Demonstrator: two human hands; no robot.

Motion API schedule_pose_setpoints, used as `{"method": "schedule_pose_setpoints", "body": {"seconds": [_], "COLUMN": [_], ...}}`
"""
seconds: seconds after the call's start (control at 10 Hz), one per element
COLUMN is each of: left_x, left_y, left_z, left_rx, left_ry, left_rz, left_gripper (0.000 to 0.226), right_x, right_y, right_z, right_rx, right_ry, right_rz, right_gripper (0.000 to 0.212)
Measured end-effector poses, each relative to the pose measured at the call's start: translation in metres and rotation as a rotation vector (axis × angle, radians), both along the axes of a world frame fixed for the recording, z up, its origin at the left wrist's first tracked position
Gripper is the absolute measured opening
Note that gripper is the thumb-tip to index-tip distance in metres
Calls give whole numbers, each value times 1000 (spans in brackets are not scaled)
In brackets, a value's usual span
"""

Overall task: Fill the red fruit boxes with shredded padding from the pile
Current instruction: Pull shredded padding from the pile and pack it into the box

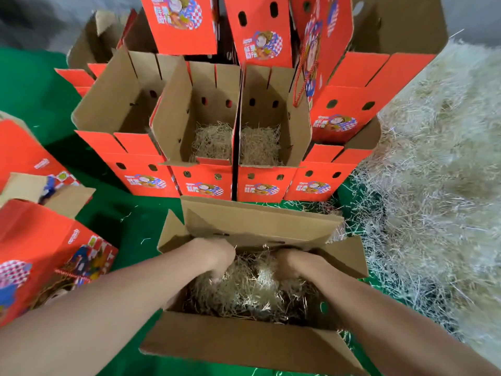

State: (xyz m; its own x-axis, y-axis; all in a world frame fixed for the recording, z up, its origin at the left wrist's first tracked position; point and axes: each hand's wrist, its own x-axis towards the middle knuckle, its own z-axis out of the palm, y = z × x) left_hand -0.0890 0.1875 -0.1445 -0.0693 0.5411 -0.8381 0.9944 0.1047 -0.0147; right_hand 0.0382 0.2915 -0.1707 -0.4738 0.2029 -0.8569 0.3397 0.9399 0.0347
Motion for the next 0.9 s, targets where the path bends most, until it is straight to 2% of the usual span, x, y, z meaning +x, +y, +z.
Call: {"method": "schedule_pose_setpoints", "body": {"seconds": [0.1,0.2,0.3,0.4,0.5,0.6,0.7,0.8,0.9], "left_x": [7,25,36,32,21,11,19,32,35], "left_y": [8,8,1,-14,-26,-18,-6,-5,-9], "left_z": [-2,-25,-42,-46,-46,-39,-35,-51,-69], "left_rx": [-54,-163,-208,-294,-276,65,283,155,5], "left_ry": [-91,-99,-62,31,-19,-135,-211,-289,-180], "left_rz": [-74,-152,-139,-132,-16,125,244,290,201], "left_gripper": [13,41,56,41,41,29,21,19,32], "right_x": [-5,-9,-12,5,20,10,2,6,15], "right_y": [-8,-22,-31,-32,-28,-30,-36,-40,-40], "right_z": [24,38,23,4,-14,-13,-12,-20,-23], "right_rx": [109,161,35,-51,-78,-94,17,7,-70], "right_ry": [105,241,33,-77,-86,31,207,98,-26], "right_rz": [-53,-43,7,152,116,-19,-50,103,175], "right_gripper": [38,34,32,33,37,32,32,39,47]}}
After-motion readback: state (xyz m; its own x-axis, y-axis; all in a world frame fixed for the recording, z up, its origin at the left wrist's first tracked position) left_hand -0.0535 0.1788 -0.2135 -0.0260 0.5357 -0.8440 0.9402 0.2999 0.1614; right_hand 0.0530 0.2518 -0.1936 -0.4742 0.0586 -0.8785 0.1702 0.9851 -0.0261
